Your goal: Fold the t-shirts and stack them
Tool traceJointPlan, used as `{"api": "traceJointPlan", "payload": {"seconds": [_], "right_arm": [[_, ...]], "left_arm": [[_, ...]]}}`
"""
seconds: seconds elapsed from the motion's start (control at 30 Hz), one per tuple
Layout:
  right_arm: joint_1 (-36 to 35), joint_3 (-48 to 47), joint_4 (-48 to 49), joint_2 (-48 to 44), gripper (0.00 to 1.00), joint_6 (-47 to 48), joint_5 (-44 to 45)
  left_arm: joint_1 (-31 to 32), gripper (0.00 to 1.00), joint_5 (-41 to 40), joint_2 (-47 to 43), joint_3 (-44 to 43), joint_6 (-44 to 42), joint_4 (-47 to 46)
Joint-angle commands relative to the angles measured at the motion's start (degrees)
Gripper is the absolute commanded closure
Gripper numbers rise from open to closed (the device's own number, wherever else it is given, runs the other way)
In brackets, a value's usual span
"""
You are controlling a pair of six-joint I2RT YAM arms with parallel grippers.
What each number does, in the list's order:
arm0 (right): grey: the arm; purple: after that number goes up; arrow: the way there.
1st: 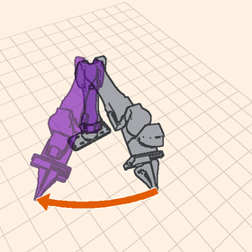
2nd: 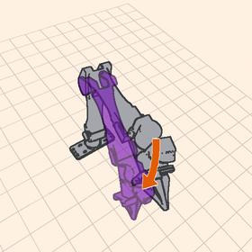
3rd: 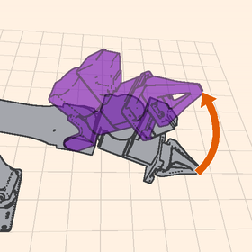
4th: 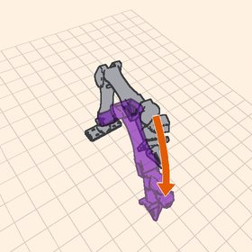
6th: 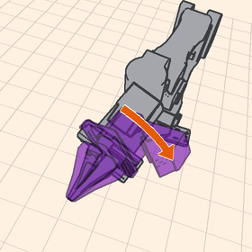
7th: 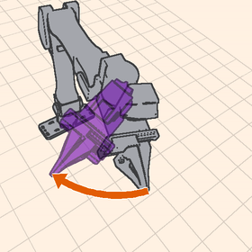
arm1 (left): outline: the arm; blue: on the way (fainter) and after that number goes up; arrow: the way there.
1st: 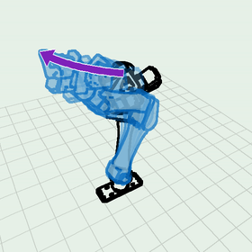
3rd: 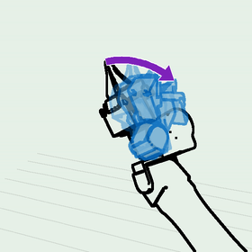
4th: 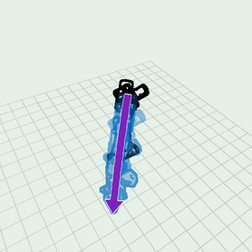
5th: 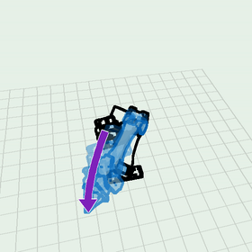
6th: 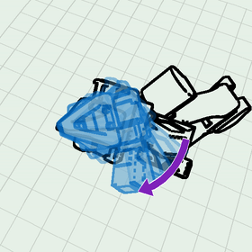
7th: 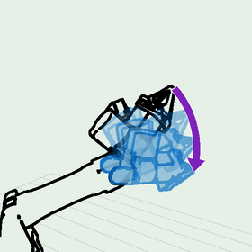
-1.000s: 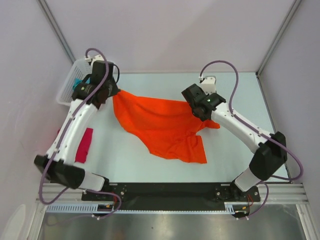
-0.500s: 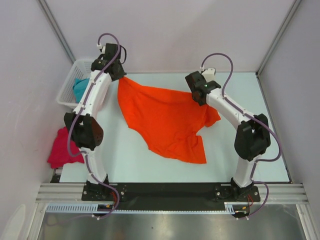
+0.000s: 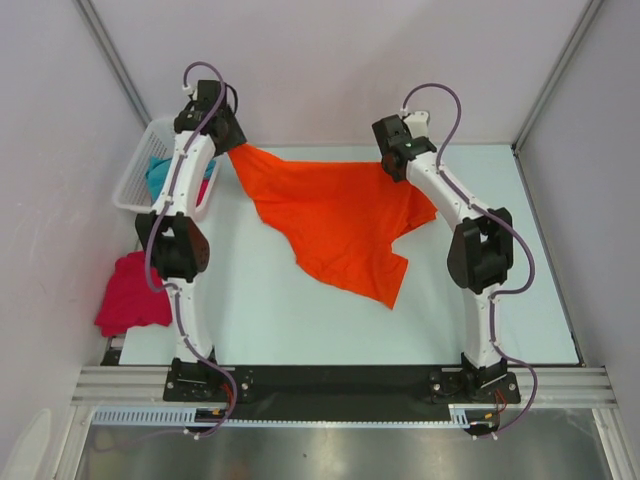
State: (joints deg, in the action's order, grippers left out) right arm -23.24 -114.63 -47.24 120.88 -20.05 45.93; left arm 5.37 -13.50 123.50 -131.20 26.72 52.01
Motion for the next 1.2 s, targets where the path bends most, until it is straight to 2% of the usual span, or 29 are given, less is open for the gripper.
{"api": "traceJointPlan", "payload": {"seconds": [0.0,0.03,0.07,0.1,0.17,0.27,0.3,0.37,0.4,0.47,0.5,0.57,0.63,0.67,0.73,0.87,1.17], "right_arm": [[1.3,-1.8,-1.4,0.7,0.92,0.1,-0.1],[1.6,-0.7,-1.2,0.6,0.87,0.0,-0.7],[1.6,-0.1,-1.2,0.4,0.77,-0.2,-1.0],[1.8,0.5,-1.1,0.0,0.73,-0.6,-1.4],[2.1,2.3,-0.8,-0.5,0.66,-1.1,-2.3],[2.5,5.3,-0.4,-1.8,0.59,-1.8,-3.0],[2.6,6.0,-0.3,-2.2,0.58,-2.2,-3.4],[2.9,8.1,0.5,-3.8,0.55,-3.0,-4.2],[3.3,10.1,1.0,-4.4,0.55,-3.3,-4.5],[3.6,12.5,1.6,-6.3,0.53,-4.5,-5.5],[3.6,13.6,2.3,-7.0,0.53,-4.8,-5.9],[3.7,17.1,3.0,-8.4,0.53,-5.9,-6.9],[3.7,19.7,3.6,-9.0,0.53,-6.6,-7.4],[3.7,20.4,3.6,-9.4,0.53,-7.1,-7.4],[3.7,22.1,3.8,-10.0,0.52,-7.5,-7.9],[3.6,23.6,3.8,-11.1,0.52,-7.9,-8.4],[3.8,24.1,2.2,-13.7,0.52,-7.0,-7.9]], "left_arm": [[0.8,0.14,4.4,-0.7,0.8,0.4,-0.9],[1.4,0.02,4.1,-1.4,1.9,0.2,-1.1],[3.1,0.01,3.5,-3.2,3.1,-0.3,-1.5],[4.3,0.0,2.8,-4.4,5.8,-1.1,-1.8],[8.1,0.01,1.3,-9.3,10.0,-1.9,-4.0],[14.0,0.0,0.8,-17.6,21.0,-2.6,-8.1],[15.6,0.0,1.4,-19.9,28.4,-1.9,-10.8],[18.9,0.0,2.9,-27.2,36.1,-0.9,-14.1],[22.5,0.0,3.8,-29.5,43.1,0.4,-16.7],[26.5,0.01,4.3,-36.0,49.3,2.4,-18.7],[30.7,0.01,4.3,-37.9,54.9,4.2,-21.0],[37.2,0.01,2.2,-42.6,59.2,6.0,-22.7],[41.0,0.0,-1.0,-45.1,63.3,6.6,-24.1],[44.0,0.0,-1.8,-45.5,64.7,6.8,-24.6],[46.1,0.0,-2.1,-46.0,69.0,6.1,-28.5],[51.9,0.0,-3.0,-45.0,77.0,-0.7,-39.7],[54.6,0.01,-3.8,-34.8,83.3,-2.1,-53.7]]}}
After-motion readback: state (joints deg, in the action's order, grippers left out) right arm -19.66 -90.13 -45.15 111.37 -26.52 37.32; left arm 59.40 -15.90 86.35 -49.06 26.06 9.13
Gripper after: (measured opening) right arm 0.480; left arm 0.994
